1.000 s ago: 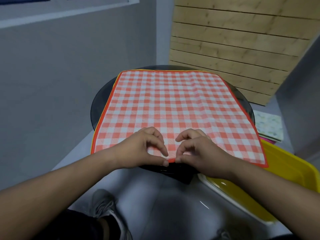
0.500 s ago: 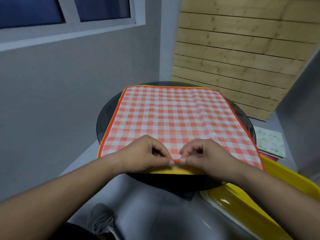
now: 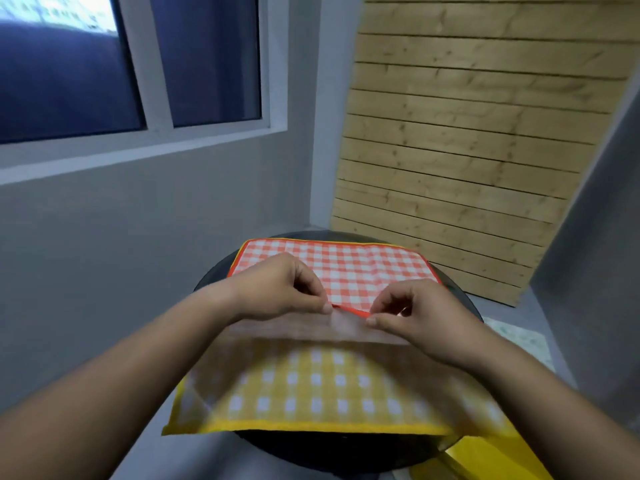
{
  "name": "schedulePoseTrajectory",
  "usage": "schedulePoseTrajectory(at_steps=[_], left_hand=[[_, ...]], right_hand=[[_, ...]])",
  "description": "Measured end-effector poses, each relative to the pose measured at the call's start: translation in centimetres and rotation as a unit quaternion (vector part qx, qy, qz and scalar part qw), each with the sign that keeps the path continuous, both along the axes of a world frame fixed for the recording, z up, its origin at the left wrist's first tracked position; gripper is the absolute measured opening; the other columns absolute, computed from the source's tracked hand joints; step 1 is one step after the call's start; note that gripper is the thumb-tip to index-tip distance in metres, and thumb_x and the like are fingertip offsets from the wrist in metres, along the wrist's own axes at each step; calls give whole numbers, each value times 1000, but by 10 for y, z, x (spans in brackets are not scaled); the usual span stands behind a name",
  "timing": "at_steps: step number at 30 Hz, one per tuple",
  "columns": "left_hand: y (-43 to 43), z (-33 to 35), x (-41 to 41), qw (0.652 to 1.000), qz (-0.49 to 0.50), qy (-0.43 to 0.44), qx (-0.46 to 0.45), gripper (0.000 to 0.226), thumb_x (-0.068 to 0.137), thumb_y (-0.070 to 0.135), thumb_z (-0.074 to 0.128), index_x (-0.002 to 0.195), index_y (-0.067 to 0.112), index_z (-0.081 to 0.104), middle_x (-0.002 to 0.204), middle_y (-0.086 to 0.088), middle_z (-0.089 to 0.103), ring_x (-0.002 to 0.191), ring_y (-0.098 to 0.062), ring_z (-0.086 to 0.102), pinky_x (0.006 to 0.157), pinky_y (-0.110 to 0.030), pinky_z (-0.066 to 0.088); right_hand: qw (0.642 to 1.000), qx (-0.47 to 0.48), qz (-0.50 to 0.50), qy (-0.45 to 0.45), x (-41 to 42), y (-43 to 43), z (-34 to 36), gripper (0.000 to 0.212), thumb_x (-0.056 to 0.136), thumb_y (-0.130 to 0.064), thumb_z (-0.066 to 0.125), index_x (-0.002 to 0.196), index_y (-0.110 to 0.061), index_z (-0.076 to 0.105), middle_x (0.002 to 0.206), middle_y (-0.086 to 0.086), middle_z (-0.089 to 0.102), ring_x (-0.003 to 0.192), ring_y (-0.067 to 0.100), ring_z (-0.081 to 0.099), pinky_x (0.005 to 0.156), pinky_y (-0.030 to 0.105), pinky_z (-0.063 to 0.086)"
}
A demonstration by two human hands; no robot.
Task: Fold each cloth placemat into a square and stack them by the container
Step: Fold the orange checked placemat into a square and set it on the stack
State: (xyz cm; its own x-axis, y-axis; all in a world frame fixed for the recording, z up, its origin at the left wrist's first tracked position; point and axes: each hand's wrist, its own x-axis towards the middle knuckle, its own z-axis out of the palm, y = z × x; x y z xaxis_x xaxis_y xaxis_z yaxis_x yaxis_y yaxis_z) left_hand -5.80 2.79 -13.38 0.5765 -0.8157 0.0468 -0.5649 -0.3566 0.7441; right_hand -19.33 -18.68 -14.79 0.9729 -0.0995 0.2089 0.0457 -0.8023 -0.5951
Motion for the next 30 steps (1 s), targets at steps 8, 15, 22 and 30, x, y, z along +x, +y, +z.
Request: schedulePoseTrajectory(at_steps=[8, 15, 22, 30], left_hand=[[-43, 15, 50, 987, 88, -110, 76, 13, 81, 40, 80, 80, 27, 80, 76, 13, 74, 77, -7, 67, 75, -30, 56], [-72, -5, 95, 957, 127, -190, 177, 19, 85, 45, 73, 82, 26, 75, 82, 12, 71, 86, -14, 63, 76, -30, 49], [-82, -75, 129, 970, 176, -88, 146, 30, 89, 43, 69, 69, 21, 70, 75, 11, 70, 79, -12, 64, 82, -37, 56], [-86, -121, 146, 959, 224, -141, 103, 28, 93, 43, 59, 69, 30, 62, 80, 14, 67, 90, -17, 57, 93, -42, 45]], right_hand=[[956, -212, -154, -130, 59, -30, -2, 19, 85, -45, 68, 79, -27, 72, 83, -8, 70, 87, 17, 60, 77, 33, 41], [948, -249, -181, -82, 110, -63, -34, 18, 90, -46, 61, 86, -31, 71, 93, -14, 70, 102, 13, 53, 78, 29, 13], [988, -43, -142, 35, 154, -86, -80, 21, 90, -40, 64, 72, -30, 68, 79, -19, 68, 92, 10, 60, 101, 42, 41], [988, -74, -133, 38, 173, -96, -109, 16, 88, -46, 65, 78, -33, 65, 90, -13, 57, 92, 12, 50, 89, 38, 44]])
